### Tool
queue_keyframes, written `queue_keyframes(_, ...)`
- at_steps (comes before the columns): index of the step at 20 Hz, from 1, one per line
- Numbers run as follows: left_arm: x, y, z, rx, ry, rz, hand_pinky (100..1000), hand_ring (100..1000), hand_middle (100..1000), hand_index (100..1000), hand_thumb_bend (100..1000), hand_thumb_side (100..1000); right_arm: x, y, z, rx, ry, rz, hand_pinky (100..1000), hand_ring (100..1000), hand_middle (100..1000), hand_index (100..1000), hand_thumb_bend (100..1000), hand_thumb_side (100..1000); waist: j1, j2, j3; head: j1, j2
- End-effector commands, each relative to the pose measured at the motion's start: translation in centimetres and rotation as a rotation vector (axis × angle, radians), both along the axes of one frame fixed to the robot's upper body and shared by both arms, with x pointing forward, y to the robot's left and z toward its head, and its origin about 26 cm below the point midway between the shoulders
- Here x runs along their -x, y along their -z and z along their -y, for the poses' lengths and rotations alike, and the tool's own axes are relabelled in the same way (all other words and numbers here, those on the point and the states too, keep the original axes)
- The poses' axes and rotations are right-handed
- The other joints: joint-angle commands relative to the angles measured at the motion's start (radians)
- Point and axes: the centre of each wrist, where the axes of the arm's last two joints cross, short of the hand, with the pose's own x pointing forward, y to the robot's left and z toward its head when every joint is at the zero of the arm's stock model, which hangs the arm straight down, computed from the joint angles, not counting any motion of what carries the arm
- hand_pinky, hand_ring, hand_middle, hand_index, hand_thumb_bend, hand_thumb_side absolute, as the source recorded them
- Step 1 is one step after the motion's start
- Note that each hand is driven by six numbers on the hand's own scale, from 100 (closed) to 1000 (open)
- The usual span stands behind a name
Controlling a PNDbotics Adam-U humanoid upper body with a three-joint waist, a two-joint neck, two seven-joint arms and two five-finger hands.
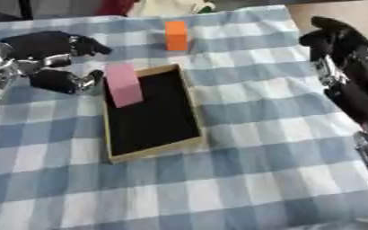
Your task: Pick up objects on the table and place them in the box.
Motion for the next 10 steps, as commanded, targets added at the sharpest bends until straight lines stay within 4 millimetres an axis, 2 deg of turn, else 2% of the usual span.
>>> queue_keyframes(1, 1.9, -2.9, -0.7, 0.142, 0.076, 0.024, 879, 769, 805, 1000, 100, 977, -0.7, -2.6, 0.9, 0.141, -0.009, 0.024, 862, 778, 696, 899, 100, 708, -0.005, -0.020, 0.011, -0.007, -0.012)
queue_keyframes(2, 2.4, -3.0, -0.7, 0.192, 0.111, 0.008, 878, 767, 803, 1000, 100, 972, -1.3, -3.6, 1.0, 0.185, -0.019, 0.023, 861, 778, 697, 900, 100, 711, -0.007, -0.020, 0.019, -0.010, -0.013)
queue_keyframes(5, 3.8, -3.1, -0.4, 0.325, 0.193, -0.056, 868, 737, 776, 1000, 100, 870, -3.2, -6.5, 0.9, 0.360, -0.048, 0.011, 860, 792, 744, 928, 100, 778, -0.018, -0.019, 0.050, -0.020, -0.015)
queue_keyframes(6, 4.3, -3.1, 0.0, 0.361, 0.231, -0.081, 868, 737, 776, 1000, 100, 870, -4.2, -7.3, 0.8, 0.424, -0.051, -0.001, 860, 792, 744, 928, 100, 778, -0.022, -0.019, 0.061, -0.025, -0.016)
queue_keyframes(10, 5.9, -2.6, 1.1, 0.473, 0.353, -0.175, 860, 714, 755, 1000, 100, 825, -8.5, -8.3, 0.5, 0.637, -0.013, -0.078, 872, 841, 822, 950, 100, 790, -0.037, -0.020, 0.099, -0.038, -0.018)
